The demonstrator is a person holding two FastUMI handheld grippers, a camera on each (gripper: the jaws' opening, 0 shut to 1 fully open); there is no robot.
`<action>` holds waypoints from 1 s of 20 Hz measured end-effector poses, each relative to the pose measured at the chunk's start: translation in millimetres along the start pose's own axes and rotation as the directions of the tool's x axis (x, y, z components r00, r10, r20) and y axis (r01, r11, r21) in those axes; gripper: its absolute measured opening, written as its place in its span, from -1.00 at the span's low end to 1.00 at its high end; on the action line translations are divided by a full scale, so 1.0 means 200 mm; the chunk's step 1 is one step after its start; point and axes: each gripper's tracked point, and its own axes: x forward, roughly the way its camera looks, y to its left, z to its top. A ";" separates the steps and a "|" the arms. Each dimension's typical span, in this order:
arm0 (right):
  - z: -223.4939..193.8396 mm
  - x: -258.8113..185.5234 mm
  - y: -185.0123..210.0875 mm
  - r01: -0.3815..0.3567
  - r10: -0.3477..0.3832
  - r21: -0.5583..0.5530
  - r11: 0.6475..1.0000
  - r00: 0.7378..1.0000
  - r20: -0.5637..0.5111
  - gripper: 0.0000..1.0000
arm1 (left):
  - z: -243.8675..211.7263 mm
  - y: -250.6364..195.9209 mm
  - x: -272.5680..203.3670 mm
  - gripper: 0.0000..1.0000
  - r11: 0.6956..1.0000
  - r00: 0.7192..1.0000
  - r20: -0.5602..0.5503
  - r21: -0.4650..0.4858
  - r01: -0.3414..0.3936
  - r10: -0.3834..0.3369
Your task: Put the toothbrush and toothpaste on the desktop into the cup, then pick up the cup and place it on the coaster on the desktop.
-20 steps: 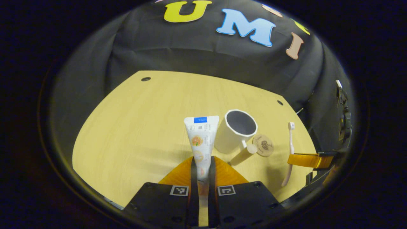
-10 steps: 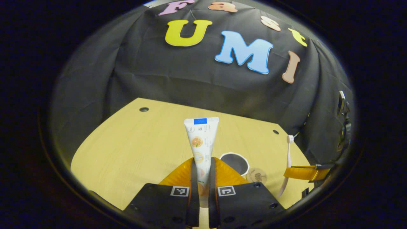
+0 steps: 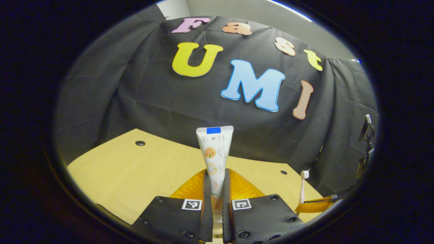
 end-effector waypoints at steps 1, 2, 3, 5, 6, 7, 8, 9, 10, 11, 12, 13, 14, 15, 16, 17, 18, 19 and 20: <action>0.00 0.00 -0.01 0.001 -0.001 -0.003 1.000 1.000 -0.003 -0.94 | 0.01 -0.03 0.02 -0.63 1.000 1.000 0.014 -0.014 0.012 -0.012; 0.00 0.00 -0.02 0.002 -0.002 -0.005 1.000 1.000 -0.006 -0.94 | 0.01 -0.04 0.03 -0.64 1.000 1.000 0.020 -0.023 0.021 -0.021; 0.00 -0.01 -0.03 0.006 -0.006 -0.008 1.000 1.000 -0.007 -0.94 | 0.00 -0.06 0.04 -0.64 0.999 0.999 0.018 -0.030 0.028 -0.027; -0.01 -0.02 -0.06 0.013 -0.013 -0.016 1.000 1.000 -0.011 -0.94 | -0.03 -0.09 0.05 -0.65 0.998 0.999 -0.003 -0.033 0.046 -0.046; 0.00 -0.02 -0.07 0.017 -0.017 -0.020 1.000 1.000 -0.011 -0.94 | -0.06 -0.10 0.05 -0.65 0.998 0.998 -0.019 -0.026 0.055 -0.056; 0.00 -0.02 -0.08 0.019 -0.020 -0.023 1.000 1.000 -0.010 -0.94 | -0.07 -0.10 0.04 -0.64 0.998 0.997 -0.033 -0.013 0.063 -0.064; 0.00 -0.03 -0.08 0.022 -0.022 -0.021 1.000 1.000 -0.010 -0.94 | -0.09 -0.10 0.03 -0.64 0.998 0.996 -0.047 0.006 0.070 -0.070; 0.00 -0.03 -0.08 0.019 -0.019 -0.014 1.000 1.000 -0.010 -0.94 | -0.11 -0.09 0.03 -0.65 0.997 0.996 -0.060 0.029 0.075 -0.073; 0.00 -0.03 -0.09 0.018 -0.018 -0.007 1.000 1.000 -0.009 -0.94 | -0.13 -0.08 0.03 -0.65 0.996 0.995 -0.071 0.052 0.079 -0.075; 0.00 -0.03 -0.09 0.018 -0.018 -0.001 1.000 1.000 -0.011 -0.94 | -0.15 -0.08 0.03 -0.65 0.994 0.993 -0.087 0.073 0.083 -0.077; -0.01 -0.02 -0.09 0.017 -0.017 0.003 1.000 1.000 -0.013 -0.94 | -0.17 -0.07 0.03 -0.64 0.992 0.991 -0.103 0.090 0.090 -0.081; -0.01 -0.02 -0.09 0.017 -0.017 0.005 1.000 1.000 -0.015 -0.94 | -0.19 -0.06 0.02 -0.64 0.990 0.989 -0.122 0.106 0.093 -0.080; -0.01 -0.02 -0.09 0.016 -0.016 0.006 1.000 1.000 -0.016 -0.94 | -0.21 -0.05 0.01 -0.65 0.988 0.987 -0.139 0.120 0.097 -0.080; -0.02 -0.02 -0.09 0.016 -0.016 0.005 1.000 1.000 -0.020 -0.94 | -0.23 -0.05 0.00 -0.63 0.986 0.985 -0.155 0.136 0.100 -0.079; -0.03 -0.01 -0.09 0.017 -0.017 0.005 1.000 1.000 -0.021 -0.94 | -0.25 -0.03 0.00 -0.64 0.983 0.983 -0.168 0.156 0.100 -0.073; -0.03 -0.01 -0.09 0.016 -0.015 0.007 1.000 1.000 -0.023 -0.94 | -0.26 -0.02 -0.01 -0.62 0.979 0.982 -0.177 0.174 0.104 -0.073; -0.04 -0.01 -0.09 0.017 -0.017 0.008 1.000 1.000 -0.025 -0.94 | -0.26 -0.01 -0.01 -0.60 0.976 0.980 -0.185 0.189 0.105 -0.070; -0.04 -0.01 -0.09 0.018 -0.017 0.008 1.000 1.000 -0.026 -0.94 | -0.27 0.00 -0.01 -0.55 0.974 0.979 -0.192 0.199 0.107 -0.068; -0.03 -0.01 -0.09 0.018 -0.017 0.011 1.000 0.999 -0.029 -0.94 | -0.28 0.01 -0.02 -0.57 0.973 0.979 -0.198 0.208 0.100 -0.059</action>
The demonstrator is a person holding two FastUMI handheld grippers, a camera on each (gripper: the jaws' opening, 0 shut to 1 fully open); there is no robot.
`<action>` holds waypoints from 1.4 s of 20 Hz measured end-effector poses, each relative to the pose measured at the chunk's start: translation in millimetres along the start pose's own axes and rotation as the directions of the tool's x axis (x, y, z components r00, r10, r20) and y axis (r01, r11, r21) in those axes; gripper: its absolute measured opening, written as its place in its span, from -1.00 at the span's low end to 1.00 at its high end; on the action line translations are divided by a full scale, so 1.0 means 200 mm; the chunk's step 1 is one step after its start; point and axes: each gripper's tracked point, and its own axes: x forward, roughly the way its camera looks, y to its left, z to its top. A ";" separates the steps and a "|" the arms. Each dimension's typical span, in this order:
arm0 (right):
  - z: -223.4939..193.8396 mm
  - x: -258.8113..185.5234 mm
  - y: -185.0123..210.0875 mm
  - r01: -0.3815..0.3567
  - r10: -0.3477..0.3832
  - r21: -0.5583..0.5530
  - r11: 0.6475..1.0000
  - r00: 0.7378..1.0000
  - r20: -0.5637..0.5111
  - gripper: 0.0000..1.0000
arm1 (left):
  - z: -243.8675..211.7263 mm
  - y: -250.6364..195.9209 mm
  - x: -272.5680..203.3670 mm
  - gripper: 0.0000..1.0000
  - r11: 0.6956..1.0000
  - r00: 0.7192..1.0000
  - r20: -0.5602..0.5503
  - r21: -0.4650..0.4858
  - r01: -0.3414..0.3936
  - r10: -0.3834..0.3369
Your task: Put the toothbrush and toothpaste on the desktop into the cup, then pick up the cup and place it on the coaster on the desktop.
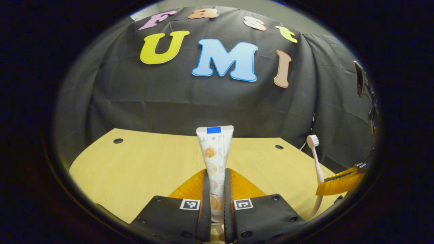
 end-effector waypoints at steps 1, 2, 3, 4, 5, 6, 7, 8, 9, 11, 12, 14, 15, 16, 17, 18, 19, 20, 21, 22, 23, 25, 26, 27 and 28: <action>0.00 0.01 0.00 0.000 0.000 0.002 1.000 1.000 0.000 -0.94 | -0.01 0.01 -0.01 -0.58 1.000 1.000 -0.009 0.003 -0.003 0.003; 0.00 0.00 0.00 0.000 0.000 0.004 1.000 1.000 0.001 -0.94 | -0.02 0.01 -0.01 -0.52 1.000 1.000 -0.015 0.004 -0.010 0.010; 0.00 0.00 0.00 -0.001 0.001 0.005 1.000 1.000 0.000 -0.94 | -0.03 0.02 -0.01 -0.50 1.000 1.000 -0.025 0.004 -0.015 0.015; 0.00 0.01 0.00 -0.001 0.001 0.006 1.000 1.000 -0.001 -0.94 | -0.05 0.02 -0.02 -0.47 1.000 0.999 -0.041 0.007 -0.020 0.020; 0.00 0.01 0.00 0.000 0.000 0.005 1.000 1.000 -0.001 -0.94 | -0.06 0.02 -0.02 -0.46 1.000 0.998 -0.055 0.012 -0.020 0.021; 0.00 0.01 0.01 -0.001 0.002 0.006 1.000 1.000 -0.004 -0.94 | -0.08 0.03 -0.03 -0.44 0.999 0.997 -0.073 0.022 -0.023 0.025; -0.01 0.01 0.01 -0.004 0.004 0.006 1.000 1.000 -0.005 -0.94 | -0.10 0.03 -0.04 -0.44 0.999 0.996 -0.085 0.032 -0.024 0.026; -0.01 0.01 0.02 -0.006 0.006 0.006 1.000 1.000 -0.005 -0.94 | -0.11 0.04 -0.05 -0.44 0.999 0.995 -0.100 0.044 -0.025 0.029; -0.01 0.01 0.02 -0.008 0.008 0.006 1.000 1.000 -0.005 -0.94 | -0.13 0.04 -0.06 -0.44 0.999 0.993 -0.117 0.047 -0.020 0.026; -0.01 0.02 0.03 -0.013 0.013 0.003 1.000 1.000 -0.005 -0.94 | -0.14 0.03 -0.08 -0.36 0.999 0.990 -0.140 0.048 -0.014 0.021; -0.02 0.02 0.03 -0.014 0.014 0.002 1.000 1.000 -0.004 -0.94 | -0.14 0.03 -0.08 -0.32 0.998 0.991 -0.134 0.056 -0.013 0.021; -0.01 0.01 0.04 -0.017 0.017 0.002 1.000 1.000 -0.004 -0.94 | -0.14 0.03 -0.08 -0.33 0.998 0.991 -0.134 0.068 -0.006 0.015; -0.01 0.01 0.04 -0.019 0.019 0.002 1.000 1.000 -0.002 -0.94 | -0.14 0.03 -0.09 -0.33 0.998 0.990 -0.139 0.069 -0.001 0.011; 0.00 0.01 0.05 -0.020 0.020 0.002 1.000 1.000 0.000 -0.94 | -0.14 0.03 -0.09 -0.28 0.998 0.990 -0.141 0.069 -0.005 0.014; -0.01 0.01 0.05 -0.023 0.023 0.004 1.000 1.000 0.003 -0.94 | -0.15 0.03 -0.09 -0.30 0.998 0.990 -0.144 0.068 -0.003 0.013; 0.00 0.01 0.05 -0.024 0.024 0.004 1.000 1.000 0.007 -0.94 | -0.15 0.04 -0.10 -0.24 0.998 0.989 -0.145 0.067 -0.008 0.018; 0.00 0.01 0.06 -0.026 0.026 0.005 1.000 1.000 0.010 -0.94 | -0.15 0.03 -0.11 -0.16 0.998 0.990 -0.144 0.062 -0.003 0.012; 0.00 0.01 0.07 -0.029 0.029 0.006 1.000 0.999 0.013 -0.94 | -0.14 0.02 -0.11 0.01 0.998 0.990 -0.140 0.059 0.000 0.009; 0.00 0.01 0.08 -0.031 0.031 0.007 0.999 0.999 0.016 -0.94 | -0.14 0.02 -0.12 0.18 0.998 0.990 -0.141 0.058 0.005 0.003; 0.01 0.02 0.08 -0.033 0.033 0.006 0.999 0.999 0.019 -0.94 | -0.14 0.02 -0.12 0.28 0.998 0.990 -0.141 0.060 0.004 0.005; 0.01 0.02 0.09 -0.036 0.036 0.006 0.999 0.999 0.025 -0.94 | -0.14 0.02 -0.13 0.27 0.998 0.990 -0.142 0.058 0.007 0.002; 0.04 0.03 0.11 -0.043 0.043 -0.003 0.999 0.998 0.040 -0.94 | -0.13 0.02 -0.14 0.33 0.999 0.990 -0.141 0.050 0.008 -0.001; 0.06 0.04 0.12 -0.047 0.047 -0.009 0.999 0.998 0.050 -0.94 | -0.11 0.01 -0.14 0.38 0.999 0.992 -0.129 0.051 0.016 -0.009; 0.08 0.06 0.14 -0.051 0.051 -0.014 0.999 0.997 0.063 -0.94 | -0.11 0.02 -0.14 0.58 0.998 0.993 -0.122 0.059 0.011 -0.004; 0.11 0.07 0.15 -0.055 0.056 -0.019 0.998 0.995 0.078 -0.94 | -0.11 0.03 -0.14 0.79 0.998 0.993 -0.118 0.067 0.012 -0.004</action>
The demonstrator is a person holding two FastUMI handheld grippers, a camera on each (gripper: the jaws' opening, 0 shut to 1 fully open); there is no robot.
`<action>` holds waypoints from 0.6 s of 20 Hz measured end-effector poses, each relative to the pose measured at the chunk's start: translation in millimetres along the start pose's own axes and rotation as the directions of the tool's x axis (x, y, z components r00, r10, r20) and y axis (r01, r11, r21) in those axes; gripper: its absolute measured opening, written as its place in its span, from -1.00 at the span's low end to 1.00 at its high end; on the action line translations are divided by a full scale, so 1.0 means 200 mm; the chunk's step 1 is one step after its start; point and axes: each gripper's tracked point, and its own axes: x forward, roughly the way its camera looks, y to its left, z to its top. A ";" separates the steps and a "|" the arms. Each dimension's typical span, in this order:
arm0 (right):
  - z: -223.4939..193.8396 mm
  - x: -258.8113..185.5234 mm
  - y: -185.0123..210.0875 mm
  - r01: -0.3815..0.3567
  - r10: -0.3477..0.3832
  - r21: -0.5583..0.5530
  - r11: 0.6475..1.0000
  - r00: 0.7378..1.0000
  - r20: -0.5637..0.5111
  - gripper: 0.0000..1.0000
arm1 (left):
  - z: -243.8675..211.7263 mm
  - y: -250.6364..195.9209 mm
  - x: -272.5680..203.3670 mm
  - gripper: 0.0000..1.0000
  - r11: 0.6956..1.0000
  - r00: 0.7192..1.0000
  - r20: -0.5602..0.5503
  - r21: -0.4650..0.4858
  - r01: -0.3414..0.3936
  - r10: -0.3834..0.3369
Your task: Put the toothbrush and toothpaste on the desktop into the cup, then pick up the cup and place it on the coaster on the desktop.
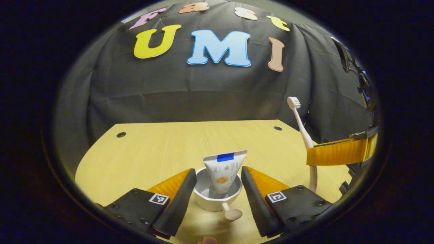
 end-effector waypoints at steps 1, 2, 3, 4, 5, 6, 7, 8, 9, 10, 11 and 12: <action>0.02 0.02 0.01 -0.003 0.003 -0.002 1.000 1.000 0.017 -0.94 | 0.00 0.01 -0.01 0.80 1.000 1.000 0.003 0.003 -0.004 0.004; 0.05 0.04 0.02 -0.011 0.011 -0.003 1.000 0.999 0.034 -0.94 | 0.00 0.01 -0.01 0.80 1.000 1.000 0.003 -0.003 -0.002 0.002; 0.08 0.07 0.04 -0.021 0.021 -0.002 1.000 0.998 0.056 -0.94 | 0.00 0.01 -0.02 0.83 1.000 1.000 0.000 -0.012 -0.003 0.003; 0.12 0.09 0.06 -0.028 0.028 -0.003 1.000 0.997 0.077 -0.94 | -0.01 0.01 -0.04 0.80 1.000 1.000 -0.005 -0.023 -0.003 0.003; 0.15 0.12 0.06 -0.035 0.035 -0.004 0.999 0.995 0.097 -0.94 | -0.01 0.00 -0.05 0.80 1.000 1.000 -0.012 -0.031 -0.005 0.005; 0.18 0.15 0.08 -0.043 0.043 -0.007 0.999 0.992 0.120 -0.94 | -0.02 0.01 -0.06 0.77 0.999 1.000 -0.017 -0.035 -0.011 0.011; 0.22 0.18 0.11 -0.054 0.055 -0.012 0.998 0.988 0.145 -0.94 | -0.03 0.01 -0.08 0.77 0.999 1.000 -0.023 -0.038 -0.012 0.011; 0.24 0.19 0.12 -0.060 0.061 -0.016 0.998 0.985 0.160 -0.94 | -0.03 0.01 -0.09 0.77 0.999 1.000 -0.028 -0.041 -0.015 0.014; 0.25 0.23 0.13 -0.068 0.070 -0.018 0.998 0.982 0.176 -0.94 | -0.04 0.01 -0.10 0.77 0.999 0.999 -0.034 -0.046 -0.011 0.010; 0.28 0.26 0.15 -0.075 0.077 -0.018 0.997 0.979 0.190 -0.94 | -0.05 0.01 -0.11 0.80 0.999 0.999 -0.042 -0.050 -0.012 0.010; 0.29 0.29 0.17 -0.081 0.083 -0.018 0.997 0.975 0.206 -0.94 | -0.06 0.01 -0.12 0.80 0.998 0.999 -0.046 -0.057 -0.009 0.007; 0.30 0.32 0.18 -0.085 0.087 -0.022 0.996 0.973 0.214 -0.94 | -0.06 0.01 -0.13 0.83 0.998 0.999 -0.053 -0.067 -0.006 0.002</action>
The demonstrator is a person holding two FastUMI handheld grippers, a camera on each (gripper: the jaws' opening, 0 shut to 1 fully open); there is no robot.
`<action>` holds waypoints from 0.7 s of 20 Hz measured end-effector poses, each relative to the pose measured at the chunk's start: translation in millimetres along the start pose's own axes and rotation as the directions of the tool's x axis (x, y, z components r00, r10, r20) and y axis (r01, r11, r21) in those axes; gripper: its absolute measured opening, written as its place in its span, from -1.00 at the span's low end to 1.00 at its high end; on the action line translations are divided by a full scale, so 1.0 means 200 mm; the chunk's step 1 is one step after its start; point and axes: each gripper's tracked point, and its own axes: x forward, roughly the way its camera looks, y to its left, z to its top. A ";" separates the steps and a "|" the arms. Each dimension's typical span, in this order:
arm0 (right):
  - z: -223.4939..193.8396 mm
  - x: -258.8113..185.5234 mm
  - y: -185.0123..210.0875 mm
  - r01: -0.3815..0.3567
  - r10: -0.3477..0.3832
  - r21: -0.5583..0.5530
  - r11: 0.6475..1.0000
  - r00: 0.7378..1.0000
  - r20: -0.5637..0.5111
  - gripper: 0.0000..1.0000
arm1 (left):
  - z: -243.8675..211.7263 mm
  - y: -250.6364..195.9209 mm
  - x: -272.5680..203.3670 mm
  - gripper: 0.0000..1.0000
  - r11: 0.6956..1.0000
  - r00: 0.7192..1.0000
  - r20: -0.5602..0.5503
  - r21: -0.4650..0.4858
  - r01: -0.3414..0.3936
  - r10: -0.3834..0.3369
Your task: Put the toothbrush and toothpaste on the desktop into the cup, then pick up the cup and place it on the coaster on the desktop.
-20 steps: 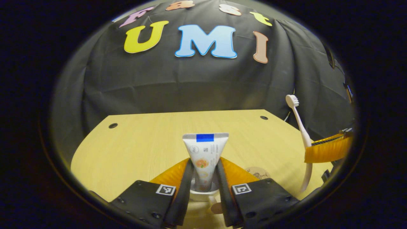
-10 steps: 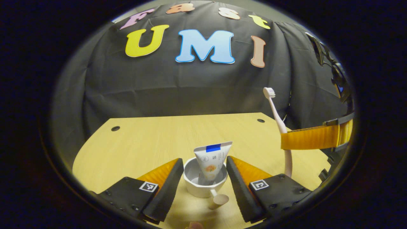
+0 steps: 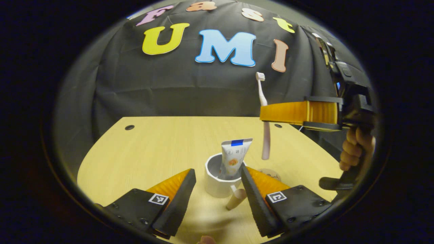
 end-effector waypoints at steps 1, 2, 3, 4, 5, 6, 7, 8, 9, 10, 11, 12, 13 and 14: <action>-0.01 0.03 0.01 -0.002 0.002 -0.005 1.000 1.000 0.007 -0.94 | -0.01 0.00 -0.01 0.77 1.000 1.000 -0.005 -0.012 0.005 -0.005; -0.01 0.05 0.01 -0.003 0.003 -0.010 1.000 1.000 0.015 -0.94 | -0.01 -0.01 -0.02 0.77 1.000 1.000 -0.011 -0.023 0.015 -0.015; -0.02 0.08 0.02 -0.010 0.011 -0.014 1.000 1.000 0.018 -1.00 | -0.03 -0.01 -0.03 0.77 0.999 1.000 -0.018 -0.031 0.015 -0.015; -0.03 0.11 0.04 -0.017 0.018 -0.019 1.000 1.000 0.025 -0.93 | -0.04 -0.02 -0.04 0.83 0.999 1.000 -0.023 -0.036 0.019 -0.020; -0.03 0.13 0.05 -0.025 0.026 -0.026 0.999 0.999 0.033 -0.94 | -0.04 -0.02 -0.04 0.83 0.999 0.999 -0.025 -0.041 0.023 -0.024; -0.04 0.16 0.05 -0.026 0.027 -0.030 0.999 0.999 0.037 -0.93 | -0.05 -0.02 -0.05 0.80 0.999 0.999 -0.030 -0.042 0.023 -0.024; -0.05 0.18 0.06 -0.030 0.031 -0.032 0.999 0.999 0.039 -0.93 | -0.05 -0.02 -0.05 0.77 0.999 0.999 -0.036 -0.043 0.026 -0.027; -0.07 0.19 0.07 -0.034 0.035 -0.030 0.999 0.999 0.032 -0.92 | -0.06 -0.02 -0.05 0.80 0.999 0.999 -0.043 -0.046 0.028 -0.030; -0.09 0.21 0.07 -0.038 0.039 -0.029 0.999 0.999 0.022 -0.93 | -0.07 -0.03 -0.05 0.77 0.998 0.998 -0.050 -0.049 0.031 -0.033; -0.09 0.21 0.08 -0.037 0.038 -0.033 0.999 0.999 0.020 -0.92 | -0.07 -0.03 -0.06 0.77 0.998 0.998 -0.052 -0.054 0.033 -0.036; -0.09 0.21 0.08 -0.036 0.036 -0.041 0.999 0.999 0.021 -0.93 | -0.07 -0.04 -0.06 0.77 0.998 0.998 -0.055 -0.058 0.036 -0.039; -0.10 0.21 0.08 -0.032 0.033 -0.049 0.998 0.999 0.022 -0.93 | -0.07 -0.04 -0.05 0.77 0.997 0.997 -0.058 -0.059 0.039 -0.042; -0.10 0.22 0.08 -0.030 0.031 -0.056 0.998 0.999 0.021 -1.00 | -0.08 -0.04 -0.05 0.77 0.997 0.997 -0.059 -0.060 0.041 -0.045; -0.10 0.21 0.08 -0.033 0.034 -0.057 0.998 0.999 0.016 -0.91 | -0.07 -0.04 -0.05 0.80 0.997 0.997 -0.060 -0.062 0.047 -0.050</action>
